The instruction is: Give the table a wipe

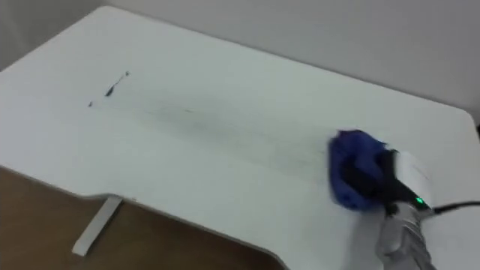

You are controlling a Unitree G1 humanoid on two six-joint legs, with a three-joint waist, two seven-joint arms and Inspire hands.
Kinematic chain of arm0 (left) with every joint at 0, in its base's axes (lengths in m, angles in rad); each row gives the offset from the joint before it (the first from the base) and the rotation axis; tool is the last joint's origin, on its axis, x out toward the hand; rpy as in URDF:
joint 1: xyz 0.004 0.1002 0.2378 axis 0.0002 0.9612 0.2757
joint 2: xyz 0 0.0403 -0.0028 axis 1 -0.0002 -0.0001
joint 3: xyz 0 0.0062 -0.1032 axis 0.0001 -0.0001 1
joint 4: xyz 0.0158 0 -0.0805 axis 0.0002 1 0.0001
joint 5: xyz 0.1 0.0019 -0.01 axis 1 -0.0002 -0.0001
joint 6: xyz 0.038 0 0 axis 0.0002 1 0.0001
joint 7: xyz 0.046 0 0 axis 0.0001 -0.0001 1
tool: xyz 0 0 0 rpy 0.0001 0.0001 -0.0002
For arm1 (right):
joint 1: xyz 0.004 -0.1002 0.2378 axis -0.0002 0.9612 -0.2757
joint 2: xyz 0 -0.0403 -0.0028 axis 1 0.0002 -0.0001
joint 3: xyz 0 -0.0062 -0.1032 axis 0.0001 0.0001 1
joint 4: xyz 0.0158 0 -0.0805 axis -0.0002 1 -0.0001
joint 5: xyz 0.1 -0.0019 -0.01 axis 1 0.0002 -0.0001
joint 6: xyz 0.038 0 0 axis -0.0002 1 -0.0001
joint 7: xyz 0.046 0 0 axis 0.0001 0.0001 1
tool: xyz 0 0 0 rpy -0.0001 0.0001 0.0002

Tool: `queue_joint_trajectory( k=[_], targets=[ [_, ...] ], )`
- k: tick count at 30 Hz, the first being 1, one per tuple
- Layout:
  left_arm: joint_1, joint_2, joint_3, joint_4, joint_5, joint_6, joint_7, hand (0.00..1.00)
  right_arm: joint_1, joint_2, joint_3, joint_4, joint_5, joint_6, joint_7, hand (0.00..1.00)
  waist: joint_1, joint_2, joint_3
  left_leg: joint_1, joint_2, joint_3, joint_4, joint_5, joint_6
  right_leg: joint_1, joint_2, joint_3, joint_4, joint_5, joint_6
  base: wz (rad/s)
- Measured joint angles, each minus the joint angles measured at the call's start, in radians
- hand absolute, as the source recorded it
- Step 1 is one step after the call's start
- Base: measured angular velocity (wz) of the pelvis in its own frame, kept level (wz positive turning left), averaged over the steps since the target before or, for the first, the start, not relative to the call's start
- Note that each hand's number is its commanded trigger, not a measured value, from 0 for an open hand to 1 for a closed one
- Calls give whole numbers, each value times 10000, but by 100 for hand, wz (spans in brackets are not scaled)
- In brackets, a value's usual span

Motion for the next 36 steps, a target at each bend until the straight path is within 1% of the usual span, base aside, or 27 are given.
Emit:
queue_joint_trajectory(
  k=[1, 2, 3, 5, 6, 7, 8, 9, 10, 11, 12, 13, 14, 15, 16, 17, 18, 19, 21, 24, 26, 29, 31, 32, 33, 34, 36],
  targets=[
    [95, -66, -138, 0, 271, -10, -1, 0, -30, -32, -31, 141, 445, 6, 145, 100, -13, 25, -3, 104, -284, 3, 139, -254, 75, 59, 51, 40, -115, 47, -47, -32],
    [101, -94, -220, 1, 335, -14, 7, 0, -107, -74, -9, 125, 594, 17, 247, 100, 12, 64, -6, 185, -358, 5, 154, -370, 132, 62, 87, 106, -112, 54, -52, -60],
    [22, -170, -386, 1, 333, 15, 23, 0, -419, 2, 136, 95, 660, 109, 425, 100, 81, 185, 4, 321, -525, -119, 178, -593, 247, 40, 186, 448, -102, 71, -88, -83],
    [15, -458, -410, 27, 266, 84, 62, 0, -1095, 225, 235, 5, 523, 639, 521, 100, 399, 474, 36, 564, -960, -343, 178, -951, 531, -122, 395, 1053, -117, 146, -460, -106],
    [-48, -684, -462, 18, 88, 84, 111, 0, -1503, 343, 451, -342, 314, 1153, 585, 100, 756, 676, 35, 591, -1418, -569, 70, -1151, 786, -407, 459, 1545, -116, 254, -796, -144],
    [-132, -866, -453, 34, -71, 121, 122, 0, -1890, 573, 958, -882, 16, 1534, 753, 100, 1189, 869, 37, 639, -1763, -780, -251, -1171, 910, -793, 638, 1994, -132, 413, -1052, -153],
    [-175, -924, -449, 32, -135, 172, 124, 0, -2175, 680, 1315, -1089, -170, 1659, 868, 100, 1346, 908, 11, 650, -1849, -953, -412, -1136, 967, -926, 684, 2152, -143, 522, -1184, -143],
    [-183, -960, -470, 17, -303, 362, 124, 0, -2815, 978, 2027, -1346, -523, 1751, 1083, 100, 1397, 1014, 41, 568, -1907, -1110, -586, -1116, 992, -1109, 764, 2222, -304, 777, -1225, -92],
    [-253, -943, -509, -20, -534, 596, 140, 0, -3298, 1351, 2649, -1404, -830, 1748, 1207, 100, 1395, 1088, 45, 478, -1920, -1090, -597, -1068, 1032, -1206, 827, 2286, -516, 971, -1170, -59],
    [-330, -934, -559, -106, -686, 707, 157, 0, -3454, 1504, 2850, -1406, -937, 1736, 1247, 100, 1328, 1092, 44, 453, -1934, -1088, -597, -1050, 1044, -1244, 850, 2346, -596, 1024, -1131, -6],
    [-438, -934, -600, -402, -930, 816, 194, 0, -3593, 1714, 2960, -1421, -1130, 1638, 1314, 100, 1417, 1091, 48, 333, -1985, -1117, -609, -1011, 1080, -1361, 861, 2444, -639, 1042, -1061, 25],
    [-440, -893, -692, -606, -1082, 818, 301, 0, -3630, 1838, 2960, -1442, -1304, 1549, 1356, 100, 1404, 1026, 27, 283, -2089, -1264, -668, -969, 1106, -1397, 870, 2459, -596, 962, -815, 35],
    [-426, -877, -709, -699, -1097, 836, 365, 0, -3622, 1836, 2939, -1429, -1399, 1521, 1355, 100, 1376, 983, 26, 281, -2147, -1356, -699, -955, 1121, -1394, 874, 2461, -562, 901, -656, 47],
    [-311, -851, -699, -953, -1236, 880, 470, 0, -3531, 1792, 2813, -1437, -1645, 1441, 1342, 100, 1235, 852, 20, 273, -2241, -1492, -757, -939, 1130, -1392, 868, 2464, -468, 789, -429, 49],
    [-166, -808, -690, -1218, -1282, 892, 575, 0, -3275, 1769, 2637, -1400, -1721, 1255, 1201, 100, 1065, 694, 4, 296, -2291, -1676, -813, -938, 1127, -1287, 862, 2439, -477, 748, -218, 50],
    [-67, -769, -680, -1238, -1282, 889, 601, 0, -3048, 1749, 2482, -1406, -1720, 1123, 1056, 100, 1014, 623, 11, 350, -2307, -1777, -840, -936, 1123, -1151, 861, 2409, -551, 776, -57, 54],
    [27, -738, -536, -1239, -1273, 879, 606, 0, -2481, 1743, 2141, -1401, -1731, 853, 758, 100, 815, 545, -10, 419, -2326, -1994, -840, -937, 1123, -831, 856, 2247, -774, 789, 130, 70],
    [163, -736, -402, -1238, -1257, 844, 604, 0, -1979, 1715, 1835, -1410, -1705, 650, 457, 100, 526, 445, -54, 502, -2347, -2204, -864, -937, 1123, -472, 855, 2030, -1010, 788, 173, 75],
    [377, -724, -345, -1229, -1135, 841, 605, 0, -1302, 1651, 1311, -1377, -1613, 439, 123, 100, 281, 342, -65, 813, -2369, -2329, -1018, -940, 1120, 61, 855, 1803, -1324, 744, 261, 50],
    [562, -728, -357, -1224, -1071, 831, 604, 0, -795, 1306, 948, -1409, -1514, 439, -56, 100, 283, 324, -75, 1152, -2373, -2321, -1224, -991, 1112, 404, 856, 1783, -1388, 662, 343, 6],
    [565, -731, -383, -1226, -1174, 794, 594, 0, -849, 1165, 921, -1425, -1456, 505, 68, 100, 282, 376, -53, 1224, -2368, -2297, -1317, -993, 1113, 486, 857, 1804, -1361, 663, 342, -2],
    [492, -792, -410, -1278, -1280, 665, 587, 0, -1188, 1157, 1120, -1487, -1538, 981, 429, 100, 363, 421, -45, 1232, -2348, -2224, -1363, -1011, 1108, 414, 880, 1898, -1315, 672, 335, -10],
    [349, -820, -595, -1295, -1283, 657, 518, 0, -1320, 1156, 1544, -1910, -1602, 1523, 692, 100, 460, 425, -29, 1167, -2324, -2163, -1348, -1010, 1106, 300, 915, 1979, -1266, 714, 293, -15],
    [297, -850, -605, -1304, -1281, 658, 514, 0, -1328, 1151, 1642, -2044, -1675, 1684, 749, 100, 497, 429, -26, 1162, -2324, -2156, -1349, -1009, 1105, 285, 918, 1985, -1262, 718, 290, -12],
    [190, -931, -617, -1421, -1278, 658, 522, 0, -1387, 1138, 1846, -2330, -1750, 2021, 892, 100, 663, 412, -25, 1124, -2321, -2090, -1352, -1005, 1100, 147, 918, 2067, -1157, 719, 283, -27],
    [132, -1016, -677, -1482, -1279, 636, 555, 0, -1576, 1133, 2139, -2559, -2016, 2357, 1072, 100, 889, 412, -1, 1089, -2289, -1921, -1357, -1001, 1096, -12, 950, 2226, -1098, 745, 244, -31],
    [-5, -1037, -829, -1481, -1270, 631, 580, 0, -2035, 1209, 2634, -2627, -2445, 2594, 1355, 100, 973, 378, 84, 1090, -2245, -1889, -1356, -998, 1086, -11, 1004, 2255, -1154, 786, 210, -16]
  ],
)
